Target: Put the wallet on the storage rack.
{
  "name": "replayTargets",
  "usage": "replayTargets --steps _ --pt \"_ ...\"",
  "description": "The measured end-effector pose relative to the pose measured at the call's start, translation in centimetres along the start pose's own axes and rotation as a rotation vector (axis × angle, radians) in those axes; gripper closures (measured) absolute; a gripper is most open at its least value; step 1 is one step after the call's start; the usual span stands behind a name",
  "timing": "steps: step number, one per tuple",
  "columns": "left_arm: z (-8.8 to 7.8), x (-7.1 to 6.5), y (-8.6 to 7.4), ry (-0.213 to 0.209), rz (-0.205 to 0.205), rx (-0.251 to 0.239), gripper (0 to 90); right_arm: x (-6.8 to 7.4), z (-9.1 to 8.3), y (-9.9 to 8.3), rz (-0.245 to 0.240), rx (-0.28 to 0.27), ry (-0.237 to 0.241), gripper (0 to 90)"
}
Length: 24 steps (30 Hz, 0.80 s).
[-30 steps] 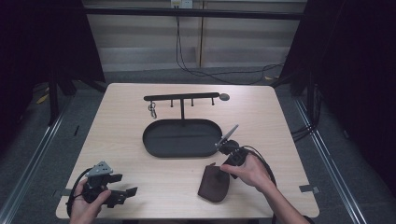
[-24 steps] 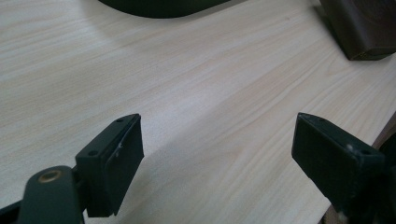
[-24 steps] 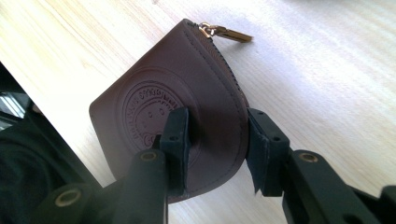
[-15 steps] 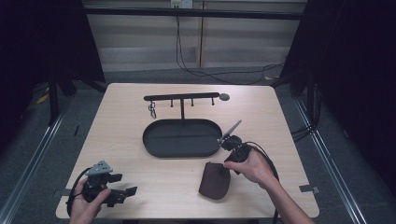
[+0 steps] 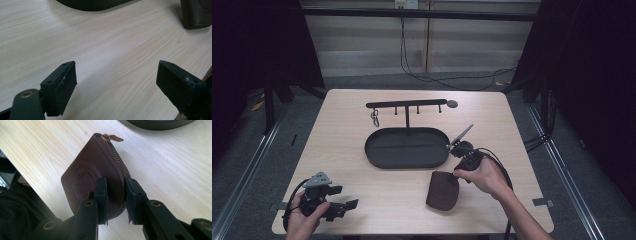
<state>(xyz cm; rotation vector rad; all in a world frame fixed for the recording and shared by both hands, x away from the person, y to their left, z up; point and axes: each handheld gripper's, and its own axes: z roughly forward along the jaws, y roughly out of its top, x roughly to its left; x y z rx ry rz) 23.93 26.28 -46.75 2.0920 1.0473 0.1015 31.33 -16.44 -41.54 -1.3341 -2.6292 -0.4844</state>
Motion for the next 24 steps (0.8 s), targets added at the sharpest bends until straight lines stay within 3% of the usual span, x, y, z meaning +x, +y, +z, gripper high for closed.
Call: replayTargets --steps 24 --pt "0.0 -0.1 0.0 -0.002 0.008 0.006 16.7 0.3 -2.0 0.7 -0.006 -0.019 -0.026 78.6"
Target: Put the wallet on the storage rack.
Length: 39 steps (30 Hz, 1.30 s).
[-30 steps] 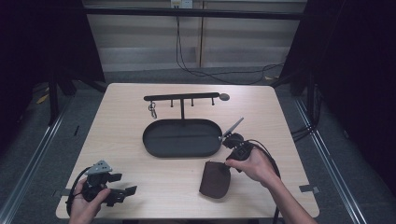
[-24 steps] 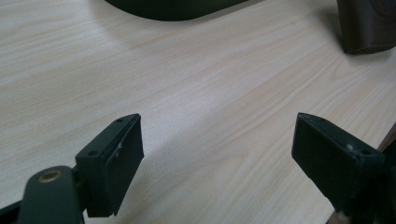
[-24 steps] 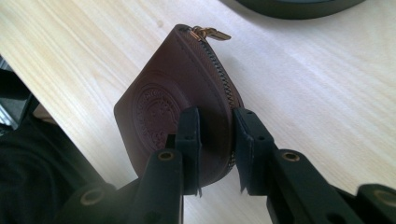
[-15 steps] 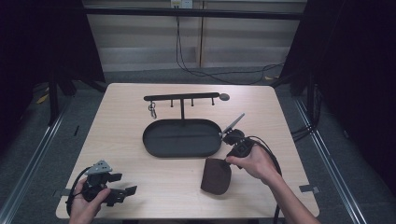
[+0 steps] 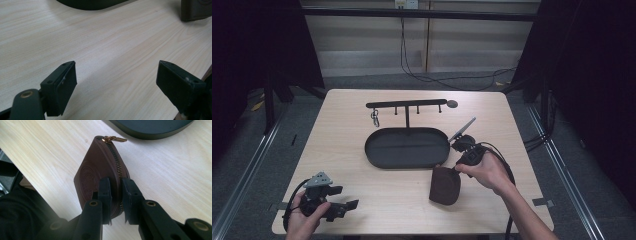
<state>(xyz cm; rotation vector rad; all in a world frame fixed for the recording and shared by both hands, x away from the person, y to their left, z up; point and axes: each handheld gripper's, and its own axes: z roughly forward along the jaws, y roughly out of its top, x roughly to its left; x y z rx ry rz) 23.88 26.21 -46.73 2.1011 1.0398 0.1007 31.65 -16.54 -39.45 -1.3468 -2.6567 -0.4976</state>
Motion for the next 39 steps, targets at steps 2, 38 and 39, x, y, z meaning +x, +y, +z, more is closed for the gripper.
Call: replayTargets --steps 2,38,39 --pt "-0.1 0.0 0.0 0.003 -0.001 -0.006 16.7 0.1 -0.1 0.0 -0.005 0.015 -0.005 78.9" --pt "-0.2 0.2 0.1 -0.011 -0.003 -0.017 16.4 -0.4 -4.1 3.0 0.035 0.026 -0.159 79.8" --pt "-0.1 0.2 0.1 -0.007 -0.011 -0.020 16.4 -0.5 -4.3 3.1 0.037 0.023 -0.158 79.8"
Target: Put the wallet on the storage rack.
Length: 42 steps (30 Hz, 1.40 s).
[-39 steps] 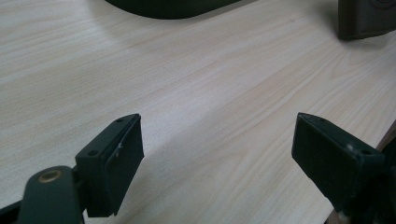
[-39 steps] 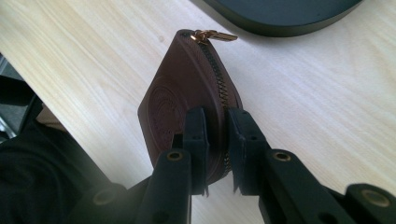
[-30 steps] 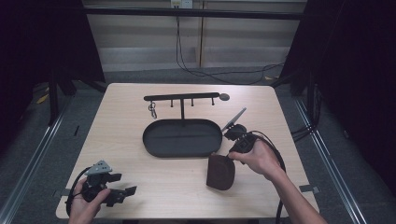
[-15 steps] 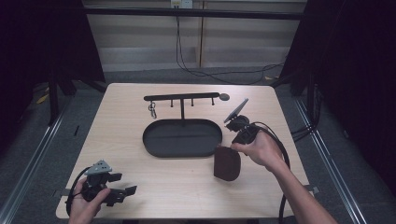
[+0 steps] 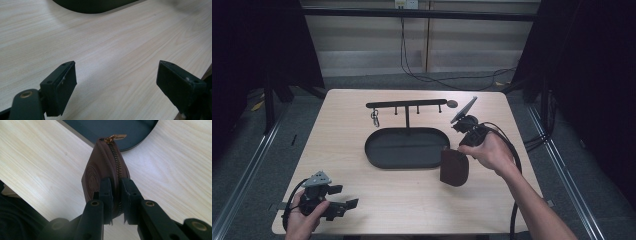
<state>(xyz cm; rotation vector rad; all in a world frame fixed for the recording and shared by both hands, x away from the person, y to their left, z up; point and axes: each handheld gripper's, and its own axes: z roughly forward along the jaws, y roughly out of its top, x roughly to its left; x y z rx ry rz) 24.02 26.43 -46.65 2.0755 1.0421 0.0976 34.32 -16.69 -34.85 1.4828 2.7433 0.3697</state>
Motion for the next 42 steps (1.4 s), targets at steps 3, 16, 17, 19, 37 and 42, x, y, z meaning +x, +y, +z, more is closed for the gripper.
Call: replayTargets --steps 3,16,17,19,37,42 --pt "0.0 0.0 0.0 0.005 0.003 0.002 16.5 -0.3 -0.2 0.3 0.010 -0.009 -0.004 79.8" --pt "0.1 -0.1 0.0 0.011 0.006 0.005 16.5 -0.3 -1.5 1.4 0.009 -0.032 -0.010 79.8" --pt "0.1 -0.1 0.0 0.009 0.003 0.007 16.4 -0.4 -1.6 1.6 0.009 -0.039 -0.010 79.8" --pt "0.1 -0.1 0.0 0.011 0.004 0.009 16.4 -0.5 -1.7 2.0 0.030 -0.042 -0.004 79.8" --pt "0.0 -0.1 0.0 0.010 -0.004 0.011 16.5 -1.3 -2.0 5.0 0.053 -0.100 0.028 79.8" --pt "0.0 -0.1 0.0 0.013 -0.004 0.014 16.6 -1.6 -1.3 5.8 0.052 -0.124 0.056 79.8"
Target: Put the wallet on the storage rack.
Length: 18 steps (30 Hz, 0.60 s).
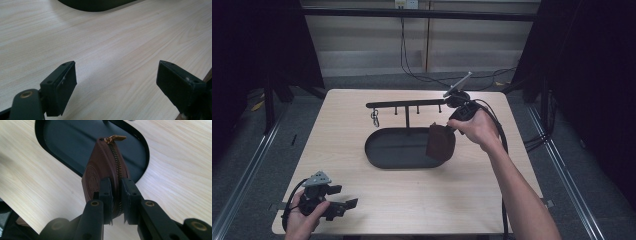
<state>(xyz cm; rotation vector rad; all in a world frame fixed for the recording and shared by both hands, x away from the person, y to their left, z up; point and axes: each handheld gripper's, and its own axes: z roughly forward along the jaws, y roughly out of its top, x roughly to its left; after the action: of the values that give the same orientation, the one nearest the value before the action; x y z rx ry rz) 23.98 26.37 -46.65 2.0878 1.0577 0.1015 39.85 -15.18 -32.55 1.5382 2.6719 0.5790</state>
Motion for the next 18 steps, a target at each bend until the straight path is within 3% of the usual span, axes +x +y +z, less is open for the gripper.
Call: replayTargets --steps 5,10,18 --pt "0.0 0.0 0.0 0.003 -0.003 0.003 16.6 -0.4 0.4 0.5 0.016 -0.038 0.032 79.8" --pt "-0.1 0.0 0.0 0.003 0.001 0.003 16.6 -0.9 1.4 0.7 0.010 -0.038 0.066 79.8" --pt "0.0 0.0 0.0 0.001 -0.001 -0.001 16.6 -1.7 2.2 0.9 0.052 -0.084 0.104 79.9"
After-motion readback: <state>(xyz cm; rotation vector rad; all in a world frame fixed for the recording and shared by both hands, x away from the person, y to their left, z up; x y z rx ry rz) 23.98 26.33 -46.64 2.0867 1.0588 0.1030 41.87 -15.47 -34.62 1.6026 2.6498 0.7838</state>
